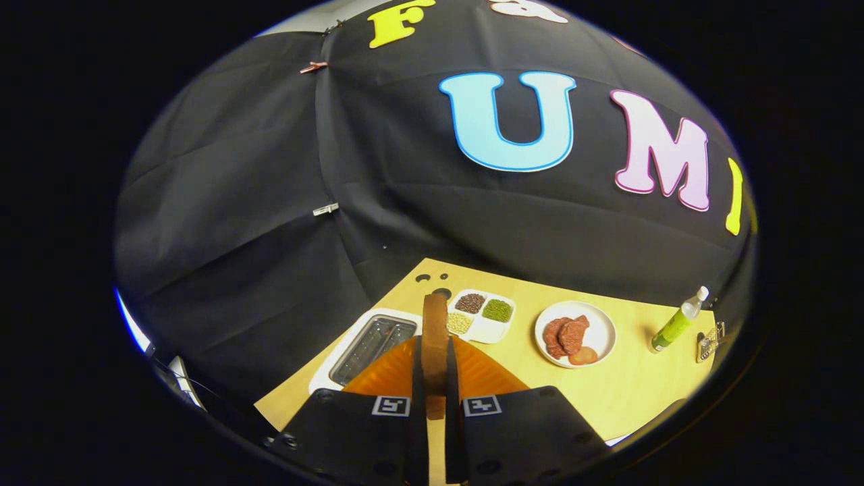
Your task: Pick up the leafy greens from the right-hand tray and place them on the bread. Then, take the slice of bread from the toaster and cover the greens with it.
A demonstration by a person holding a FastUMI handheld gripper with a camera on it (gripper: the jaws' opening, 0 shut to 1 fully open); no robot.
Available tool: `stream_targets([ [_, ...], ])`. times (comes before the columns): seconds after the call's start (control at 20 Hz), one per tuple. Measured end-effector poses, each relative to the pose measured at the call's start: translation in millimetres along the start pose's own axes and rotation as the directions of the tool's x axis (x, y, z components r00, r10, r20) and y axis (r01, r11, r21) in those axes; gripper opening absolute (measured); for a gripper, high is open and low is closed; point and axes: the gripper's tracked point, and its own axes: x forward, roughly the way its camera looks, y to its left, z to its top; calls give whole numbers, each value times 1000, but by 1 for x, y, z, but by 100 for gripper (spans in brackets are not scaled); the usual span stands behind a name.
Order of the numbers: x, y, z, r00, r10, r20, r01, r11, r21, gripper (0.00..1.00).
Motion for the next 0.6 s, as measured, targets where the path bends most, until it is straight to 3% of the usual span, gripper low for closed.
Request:
stream_targets([
  [0.6,-42,-80,-109,989,-6,-145,24,992,124,14],
])
